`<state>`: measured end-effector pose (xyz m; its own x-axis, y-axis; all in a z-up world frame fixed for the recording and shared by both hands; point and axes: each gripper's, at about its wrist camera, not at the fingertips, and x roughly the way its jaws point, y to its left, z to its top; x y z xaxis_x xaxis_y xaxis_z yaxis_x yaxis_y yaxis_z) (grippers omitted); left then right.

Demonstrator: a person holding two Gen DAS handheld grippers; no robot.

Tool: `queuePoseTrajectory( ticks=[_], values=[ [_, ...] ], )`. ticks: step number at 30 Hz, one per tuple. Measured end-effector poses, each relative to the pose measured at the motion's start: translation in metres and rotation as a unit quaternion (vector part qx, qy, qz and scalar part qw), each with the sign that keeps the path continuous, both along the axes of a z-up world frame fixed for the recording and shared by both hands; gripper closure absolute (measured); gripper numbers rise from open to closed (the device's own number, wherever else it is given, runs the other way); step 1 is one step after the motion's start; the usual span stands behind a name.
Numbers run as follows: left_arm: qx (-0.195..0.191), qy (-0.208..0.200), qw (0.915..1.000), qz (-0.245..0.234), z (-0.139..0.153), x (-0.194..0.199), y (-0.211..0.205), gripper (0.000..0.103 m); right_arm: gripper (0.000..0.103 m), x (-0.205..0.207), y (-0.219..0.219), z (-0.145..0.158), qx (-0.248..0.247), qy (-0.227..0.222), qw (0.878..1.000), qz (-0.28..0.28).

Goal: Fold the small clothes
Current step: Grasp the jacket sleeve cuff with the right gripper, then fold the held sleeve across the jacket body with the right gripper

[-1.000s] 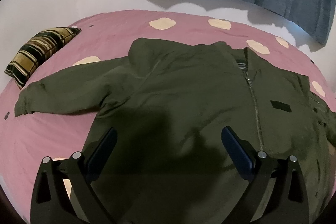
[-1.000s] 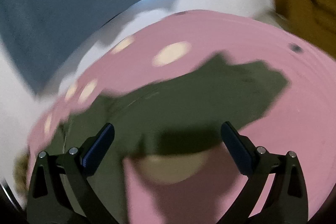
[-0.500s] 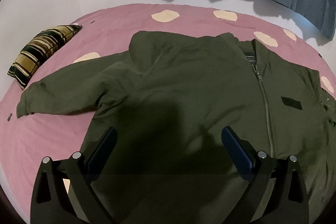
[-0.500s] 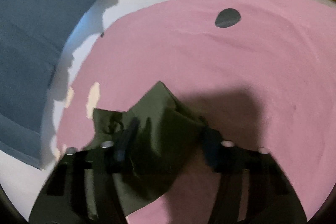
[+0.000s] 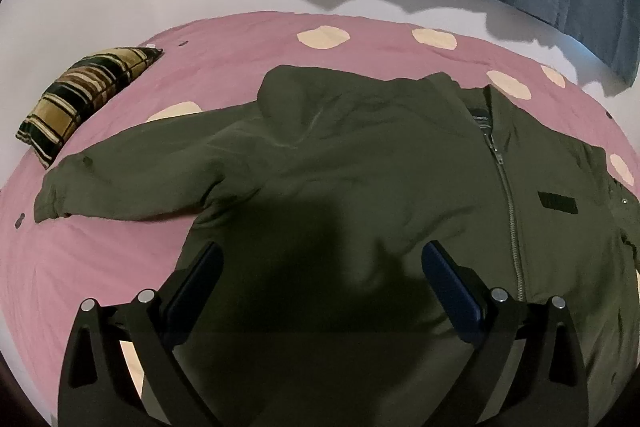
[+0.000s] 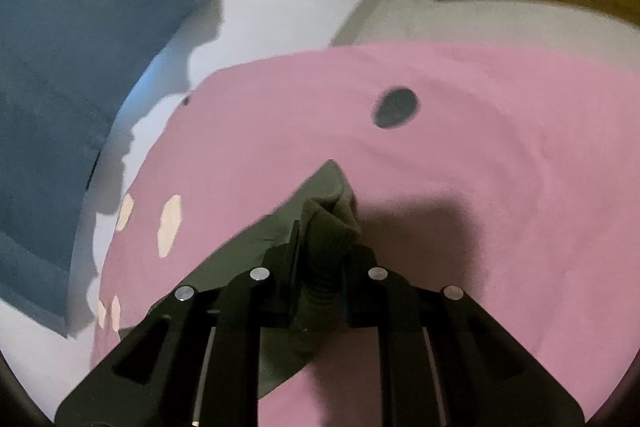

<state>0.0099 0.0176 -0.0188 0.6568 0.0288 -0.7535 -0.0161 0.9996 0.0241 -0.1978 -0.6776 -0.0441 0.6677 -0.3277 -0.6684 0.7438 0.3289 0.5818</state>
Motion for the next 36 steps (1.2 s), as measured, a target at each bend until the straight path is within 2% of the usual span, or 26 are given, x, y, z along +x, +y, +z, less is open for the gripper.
queuePoseTrajectory(
  ticks=[5, 8, 13, 17, 21, 27, 33, 34, 36],
  values=[
    [0.015, -0.01, 0.9998, 0.0, 0.004, -0.004, 0.005, 0.004, 0.089, 0.019, 0.036, 0.051, -0.045, -0.041, 0.997, 0.047],
    [0.012, -0.007, 0.9999, 0.006, 0.005, -0.004, 0.015, 0.004, 0.089, 0.045, 0.079, 0.09, -0.086, -0.067, 0.989, 0.099],
    [-0.014, -0.001, 0.9997, 0.018, 0.008, -0.006, 0.04, 0.004, 0.089, 0.114, 0.172, 0.145, -0.151, -0.092, 0.961, 0.211],
    [-0.009, -0.021, 0.9991, 0.036, 0.016, -0.012, 0.064, 0.004, 0.089, 0.164, 0.25, 0.163, -0.174, -0.098, 0.934, 0.295],
    [-0.014, -0.031, 0.9981, 0.052, 0.021, -0.014, 0.085, 0.004, 0.089, 0.206, 0.322, 0.161, -0.208, -0.078, 0.91, 0.351],
    [-0.026, -0.045, 0.9961, 0.072, 0.032, -0.014, 0.104, 0.004, 0.089, 0.25, 0.424, 0.142, -0.221, -0.056, 0.872, 0.432],
    [-0.032, -0.039, 0.9961, 0.073, 0.03, -0.013, 0.108, 0.004, 0.089, 0.269, 0.518, 0.106, -0.229, -0.021, 0.834, 0.502],
    [-0.033, -0.038, 0.9961, 0.072, 0.03, -0.013, 0.107, 0.004, 0.089, 0.259, 0.534, 0.102, -0.233, -0.015, 0.829, 0.509],
    [-0.034, -0.037, 0.9963, 0.07, 0.03, -0.014, 0.106, 0.004, 0.089, 0.267, 0.553, 0.088, -0.239, 0.006, 0.82, 0.52]
  ],
)
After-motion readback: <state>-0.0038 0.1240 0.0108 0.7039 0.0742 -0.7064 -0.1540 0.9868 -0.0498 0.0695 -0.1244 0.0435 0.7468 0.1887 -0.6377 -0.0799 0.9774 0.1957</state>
